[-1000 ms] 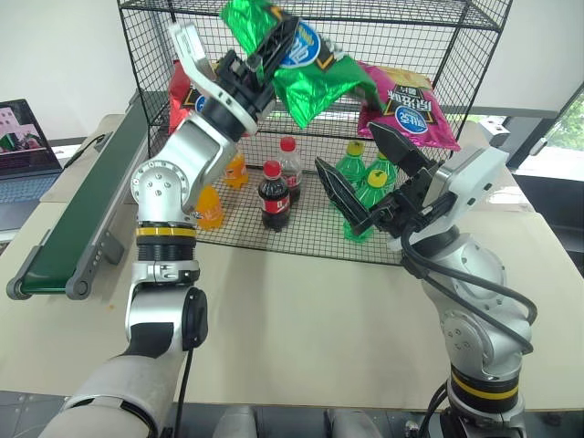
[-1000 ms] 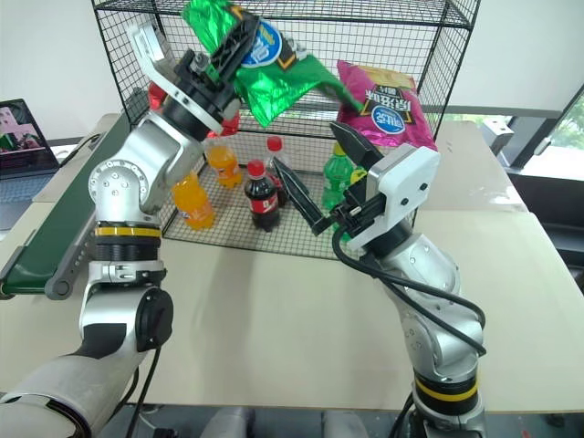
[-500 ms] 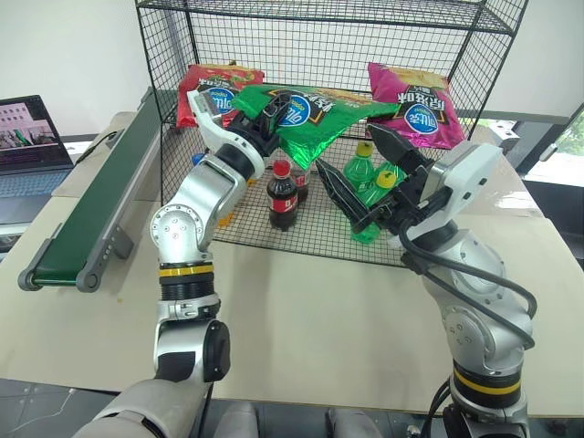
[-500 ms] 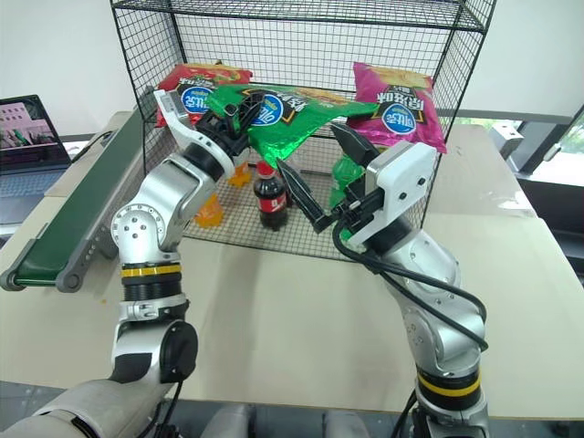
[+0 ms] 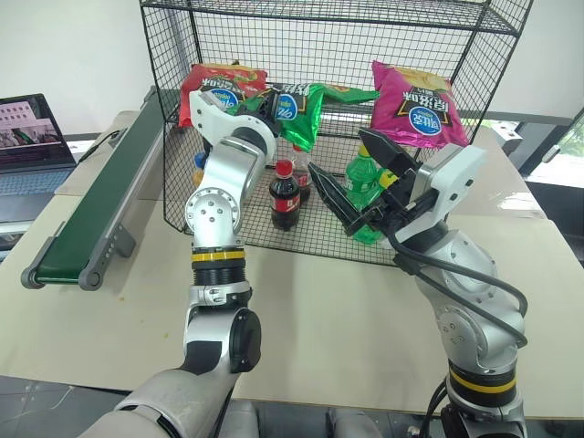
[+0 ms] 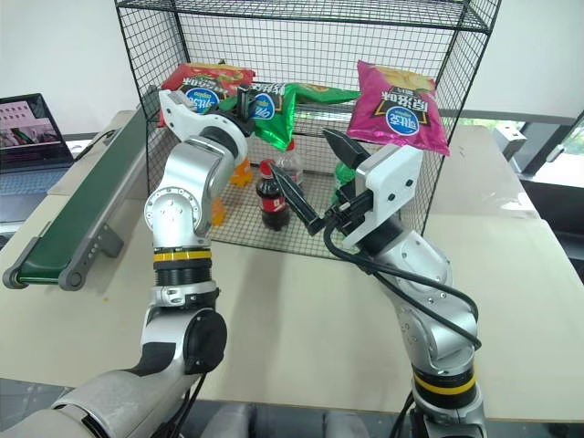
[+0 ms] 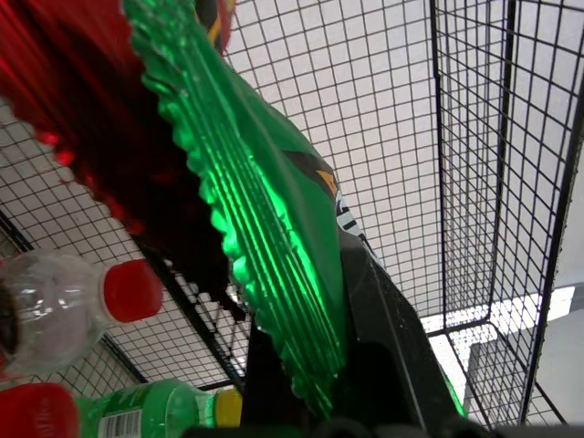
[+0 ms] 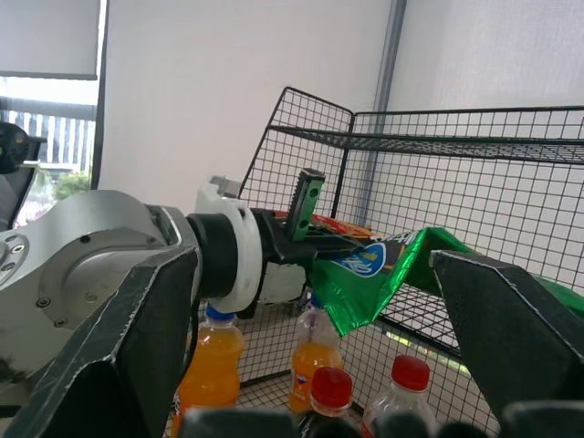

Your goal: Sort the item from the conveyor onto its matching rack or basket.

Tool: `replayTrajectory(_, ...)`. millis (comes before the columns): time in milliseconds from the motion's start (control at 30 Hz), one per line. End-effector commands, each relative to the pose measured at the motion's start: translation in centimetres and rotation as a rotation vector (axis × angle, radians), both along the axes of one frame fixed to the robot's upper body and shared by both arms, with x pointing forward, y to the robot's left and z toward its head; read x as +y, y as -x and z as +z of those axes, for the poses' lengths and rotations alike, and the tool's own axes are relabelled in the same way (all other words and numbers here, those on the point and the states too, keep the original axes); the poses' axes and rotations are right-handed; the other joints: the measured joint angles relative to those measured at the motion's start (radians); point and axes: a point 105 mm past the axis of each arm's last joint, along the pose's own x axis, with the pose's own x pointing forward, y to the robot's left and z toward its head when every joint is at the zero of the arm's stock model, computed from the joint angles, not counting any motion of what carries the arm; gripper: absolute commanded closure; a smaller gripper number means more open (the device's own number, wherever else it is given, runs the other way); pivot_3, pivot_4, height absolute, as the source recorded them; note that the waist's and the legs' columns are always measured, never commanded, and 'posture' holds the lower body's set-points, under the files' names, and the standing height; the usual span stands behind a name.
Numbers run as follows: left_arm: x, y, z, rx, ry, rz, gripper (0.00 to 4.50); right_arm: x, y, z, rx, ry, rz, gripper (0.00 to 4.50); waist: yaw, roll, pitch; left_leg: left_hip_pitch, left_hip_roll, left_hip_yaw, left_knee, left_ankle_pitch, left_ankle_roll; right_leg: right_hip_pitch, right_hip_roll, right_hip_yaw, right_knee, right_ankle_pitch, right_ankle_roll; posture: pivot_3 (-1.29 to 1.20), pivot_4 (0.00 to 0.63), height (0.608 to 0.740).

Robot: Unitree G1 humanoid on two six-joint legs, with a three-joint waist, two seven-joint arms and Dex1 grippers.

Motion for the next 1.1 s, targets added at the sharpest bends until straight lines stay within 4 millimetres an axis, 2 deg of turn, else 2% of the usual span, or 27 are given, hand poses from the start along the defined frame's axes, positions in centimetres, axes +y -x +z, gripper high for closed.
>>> replayTrajectory(33,-1.7,1.1,2.5,-0.089,-0.001,-0.045,4.46,-0.3,0.6,1.2,-0.063,-0.007,-0.02,0.0,0.0,0.0,0.0,0.0,0.0,0.0,0.0,0.0,0.0,0.0,0.0,0.0,0.0,0.0,0.0,0.0,0.15,0.74)
replayTrajectory(167,-1.1,0.4,2.1,-0.048,-0.003,0.025,4.46,-0.6,0.6,1.2,-0.064,-0.008,-0.039,0.0,0.0,0.0,0.0,0.0,0.0,0.0,0.0,0.0,0.0,0.0,0.0,0.0,0.0,0.0,0.0,0.0,0.15,0.74)
replayTrajectory(267,-2.3,0.5,2.4,-0.068,-0.008,-0.015,4.46,-0.6,0.5,1.2,-0.065,-0.008,-0.047,0.0,0.0,0.0,0.0,0.0,0.0,-0.001,0.0,0.0,0.0,0.0,0.0,0.0,0.0,0.0,0.0,0.0,0.15,0.74)
replayTrajectory(467,-4.0,0.0,1.3,-0.009,-0.043,-0.04,4.46,-0.7,0.4,1.2,-0.067,-0.008,-0.06,0.0,0.002,0.0,0.0,0.0,0.0,-0.001,0.0,0.0,0.0,0.0,0.0,0.0,0.0,0.0,0.0,0.0,0.15,0.74)
replayTrajectory(733,-3.6,-0.9,1.2,0.044,-0.081,0.046,4.46,-0.7,0.5,1.1,-0.065,-0.01,-0.072,0.0,0.004,0.0,0.0,0.0,-0.001,-0.001,0.0,0.0,0.0,0.0,0.0,0.0,0.0,0.0,0.0,0.0,0.15,0.74)
replayTrajectory(1000,-5.9,0.3,1.9,-0.012,-0.067,-0.112,4.46,-0.8,0.4,1.1,-0.065,-0.01,-0.075,0.0,0.007,0.0,0.0,0.0,-0.001,-0.001,0.0,0.0,0.0,0.0,0.0,0.0,0.0,0.0,0.0,0.0,0.15,0.74)
replayTrajectory(1100,-6.2,0.8,1.9,-0.024,-0.066,-0.153,3.75,-0.8,0.4,1.1,-0.065,-0.01,-0.072,0.0,0.006,0.0,0.0,0.0,-0.001,-0.001,0.0,0.0,0.0,0.0,0.0,0.0,0.0,0.0,0.0,0.0,0.15,0.74)
